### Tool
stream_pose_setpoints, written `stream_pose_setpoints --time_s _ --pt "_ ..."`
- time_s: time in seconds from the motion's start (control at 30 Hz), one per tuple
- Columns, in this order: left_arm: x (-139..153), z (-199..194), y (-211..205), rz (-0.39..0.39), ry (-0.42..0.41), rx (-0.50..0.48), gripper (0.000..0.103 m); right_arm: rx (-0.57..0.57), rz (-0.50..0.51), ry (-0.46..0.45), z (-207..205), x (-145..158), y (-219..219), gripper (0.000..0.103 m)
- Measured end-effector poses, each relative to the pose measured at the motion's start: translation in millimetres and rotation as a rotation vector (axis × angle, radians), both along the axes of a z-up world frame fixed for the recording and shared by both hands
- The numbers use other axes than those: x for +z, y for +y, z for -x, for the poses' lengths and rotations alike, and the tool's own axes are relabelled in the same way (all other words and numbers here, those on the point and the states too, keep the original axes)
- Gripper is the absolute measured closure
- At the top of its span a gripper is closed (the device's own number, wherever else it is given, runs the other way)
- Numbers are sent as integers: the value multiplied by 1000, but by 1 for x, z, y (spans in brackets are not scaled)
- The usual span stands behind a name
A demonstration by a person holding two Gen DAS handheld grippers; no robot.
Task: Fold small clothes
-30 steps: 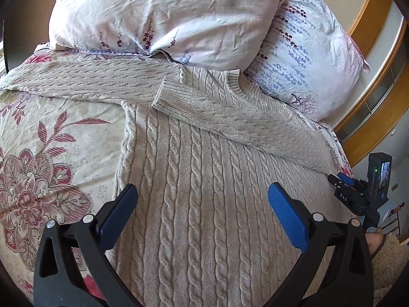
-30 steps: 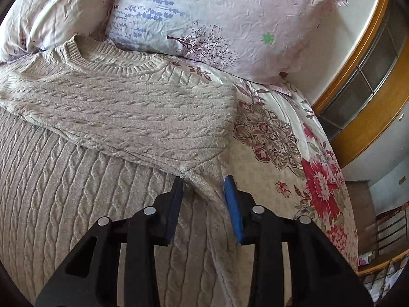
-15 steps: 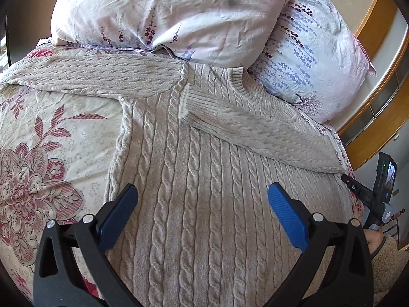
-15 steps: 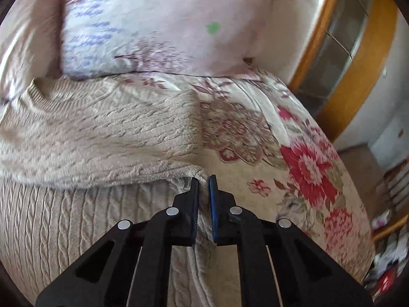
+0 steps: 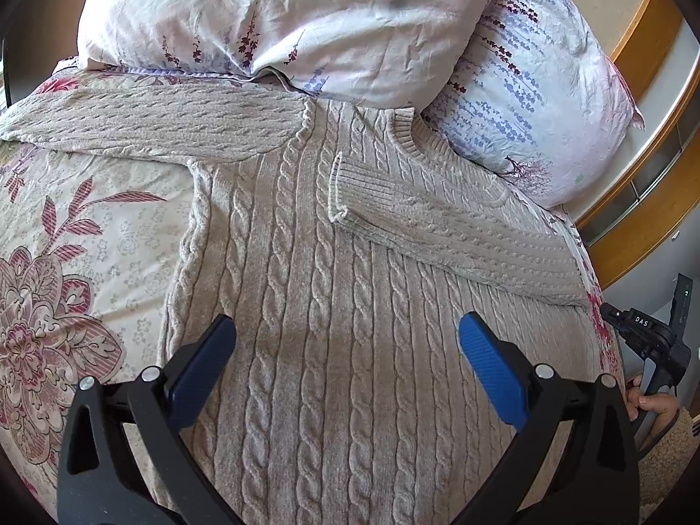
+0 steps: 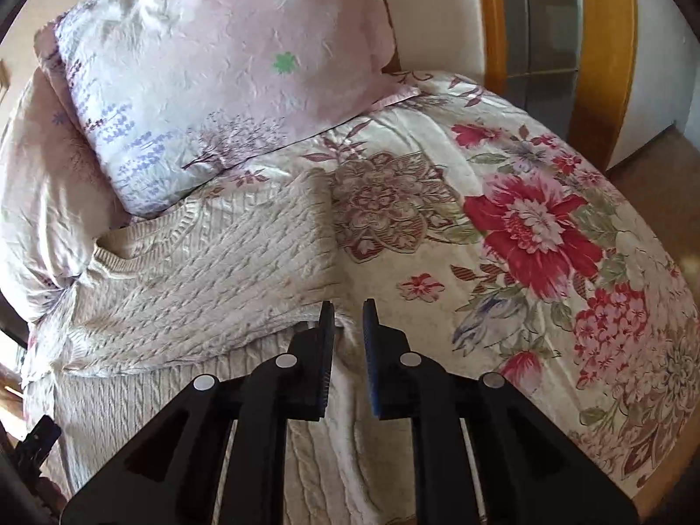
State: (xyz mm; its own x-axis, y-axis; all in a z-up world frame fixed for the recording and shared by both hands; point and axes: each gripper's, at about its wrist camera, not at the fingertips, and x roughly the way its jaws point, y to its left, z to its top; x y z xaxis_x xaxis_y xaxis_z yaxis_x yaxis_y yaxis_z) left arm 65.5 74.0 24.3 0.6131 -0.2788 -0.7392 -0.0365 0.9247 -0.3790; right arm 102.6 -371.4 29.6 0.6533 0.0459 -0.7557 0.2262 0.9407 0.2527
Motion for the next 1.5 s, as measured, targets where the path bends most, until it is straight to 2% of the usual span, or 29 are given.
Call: stream_pose_setpoints --time_s 0.13,0.27,0.3,0.37,0.4,0.5,0.53,0.57,0.6,0.67,0.83,0.97,1.1,1.17,1.23,1.33,1.4,1.43,1.5 --pt "2 0 1 -3 -7 -3 2 83 20 68 -10 -7 10 90" --pt "1 2 6 -5 -2 19 2 129 129 93 -12 -9 17 88" --pt "0 2 7 -2 4 27 2 121 151 92 -14 -9 17 85" --pt "-1 2 8 2 9 36 2 113 156 77 -16 -8 15 55" --pt "-1 2 8 3 10 36 2 123 153 79 -19 -9 16 52" --pt "-1 1 4 -2 10 23 2 153 181 92 -27 -13 19 53" --pt "0 1 2 -5 8 17 2 159 187 104 -29 -15 20 59" --pt "0 1 1 -7 6 13 2 168 179 119 -32 -19 19 76" --pt "0 1 -1 -9 6 10 2 169 177 130 -34 -22 18 84" --pt "-1 0 -1 -9 9 12 2 145 187 126 -36 -24 16 89" --pt "-2 1 1 -8 14 28 2 47 192 94 -34 -21 10 90" --pt "-1 3 4 -9 14 38 2 -24 83 86 -29 -26 0 89" --pt "-3 2 5 -5 22 41 2 29 195 55 -30 -17 15 81" --pt "-3 -1 2 -2 24 31 2 47 250 24 -32 -9 21 81" --pt "-3 -3 -3 -2 26 15 2 10 205 45 -37 -11 13 90" --pt "-2 -4 -9 -8 19 -10 2 -60 160 76 -36 -21 4 90" --pt "-1 -2 -10 -11 11 -15 2 -57 190 72 -33 -24 7 90" --pt "0 -1 -9 -14 8 -13 2 -56 205 71 -32 -25 8 89" --pt "0 0 -4 -11 8 3 2 -90 207 85 -30 -26 2 74"
